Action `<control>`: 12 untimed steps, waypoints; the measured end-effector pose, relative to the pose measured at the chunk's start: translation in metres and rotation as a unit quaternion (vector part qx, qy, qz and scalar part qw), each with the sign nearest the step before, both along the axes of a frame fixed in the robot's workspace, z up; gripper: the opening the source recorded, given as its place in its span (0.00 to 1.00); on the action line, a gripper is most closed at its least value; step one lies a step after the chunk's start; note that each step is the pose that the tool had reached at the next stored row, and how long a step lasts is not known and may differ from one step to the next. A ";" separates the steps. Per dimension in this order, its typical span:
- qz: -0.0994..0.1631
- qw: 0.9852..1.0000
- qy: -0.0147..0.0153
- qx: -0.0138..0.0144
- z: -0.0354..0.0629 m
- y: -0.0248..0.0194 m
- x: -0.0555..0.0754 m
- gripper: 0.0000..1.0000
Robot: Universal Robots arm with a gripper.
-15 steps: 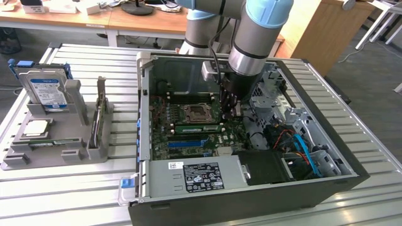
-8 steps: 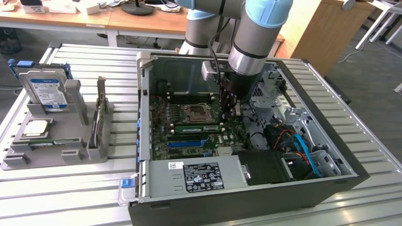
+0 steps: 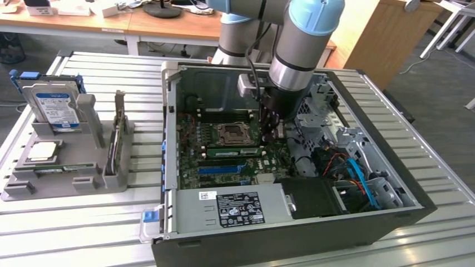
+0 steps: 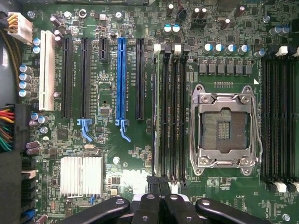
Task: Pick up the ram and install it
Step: 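Press down the ram until it locks into place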
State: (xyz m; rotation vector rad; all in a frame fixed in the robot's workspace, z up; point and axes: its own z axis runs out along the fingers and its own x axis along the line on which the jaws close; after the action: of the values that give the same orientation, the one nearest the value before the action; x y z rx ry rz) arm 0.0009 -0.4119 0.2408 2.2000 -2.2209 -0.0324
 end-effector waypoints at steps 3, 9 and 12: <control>0.000 1.000 0.000 0.000 -0.0007 0.0000 0.000 0.11; 0.000 1.000 -0.001 0.000 -0.0012 0.0021 0.000 0.11; 0.000 1.000 -0.002 0.000 -0.0015 0.0033 0.000 0.11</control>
State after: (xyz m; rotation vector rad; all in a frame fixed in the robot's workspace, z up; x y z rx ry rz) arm 0.0009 -0.4086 0.2393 2.2018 -2.2228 -0.0284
